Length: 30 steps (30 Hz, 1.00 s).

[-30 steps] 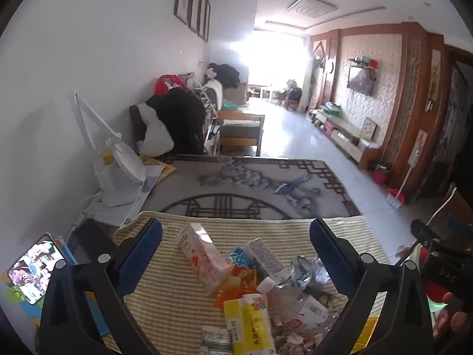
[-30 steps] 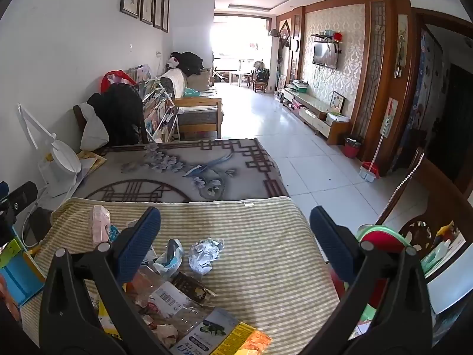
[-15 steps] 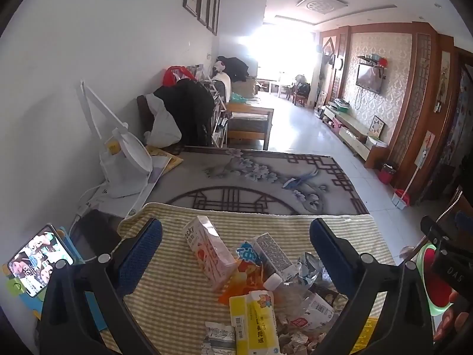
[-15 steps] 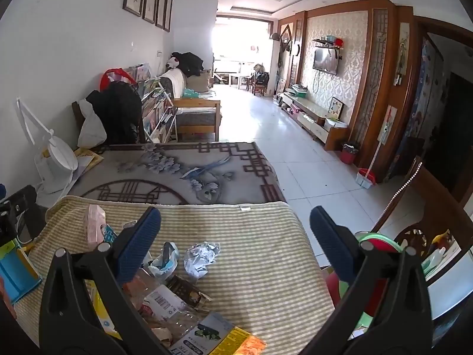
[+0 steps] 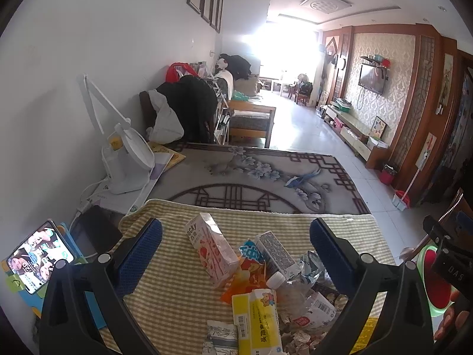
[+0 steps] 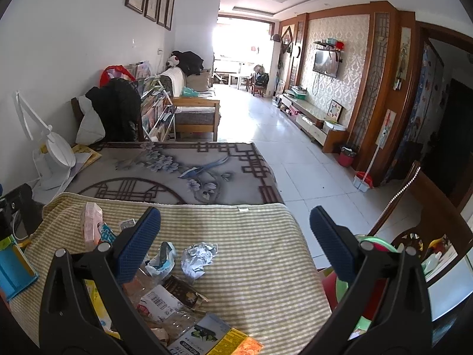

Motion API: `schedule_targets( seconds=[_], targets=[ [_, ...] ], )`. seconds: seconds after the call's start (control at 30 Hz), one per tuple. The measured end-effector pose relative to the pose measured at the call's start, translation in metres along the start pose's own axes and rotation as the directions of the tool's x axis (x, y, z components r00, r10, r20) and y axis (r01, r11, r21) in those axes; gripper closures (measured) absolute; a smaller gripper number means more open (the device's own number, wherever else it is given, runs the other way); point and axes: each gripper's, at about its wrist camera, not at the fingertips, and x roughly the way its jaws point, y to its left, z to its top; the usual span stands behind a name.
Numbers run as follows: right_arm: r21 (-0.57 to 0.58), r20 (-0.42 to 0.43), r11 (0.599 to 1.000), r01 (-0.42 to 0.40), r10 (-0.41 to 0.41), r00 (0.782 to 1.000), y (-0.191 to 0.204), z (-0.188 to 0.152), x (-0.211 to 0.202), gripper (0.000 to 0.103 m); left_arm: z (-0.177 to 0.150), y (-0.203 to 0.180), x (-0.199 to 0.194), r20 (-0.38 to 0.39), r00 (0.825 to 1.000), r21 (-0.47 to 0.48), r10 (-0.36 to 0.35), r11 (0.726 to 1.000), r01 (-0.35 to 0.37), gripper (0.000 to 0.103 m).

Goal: Collect trash

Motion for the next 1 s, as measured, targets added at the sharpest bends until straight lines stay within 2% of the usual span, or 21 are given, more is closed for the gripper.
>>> schedule_targets(
  seconds=[0.17, 1.0],
  targets=[
    [-0.027, 0.003, 1.000, 0.002, -0.002, 1.000, 0.0043, -0.0013, -0.0010, 0.003, -0.0016, -0.0024, 0.0010, -0.009, 1.000, 0.007, -0.003, 1.000, 0.003, 0.008],
    [-0.020, -0.004, 1.000, -0.003, 0.003, 1.000, 0.0065, -0.0015, 0.0016, 0.003, -0.0072, -0.0080, 0.0082, -0.034, 0.999, 0.023, -0.008, 1.000, 0.008, 0.008]
  ],
)
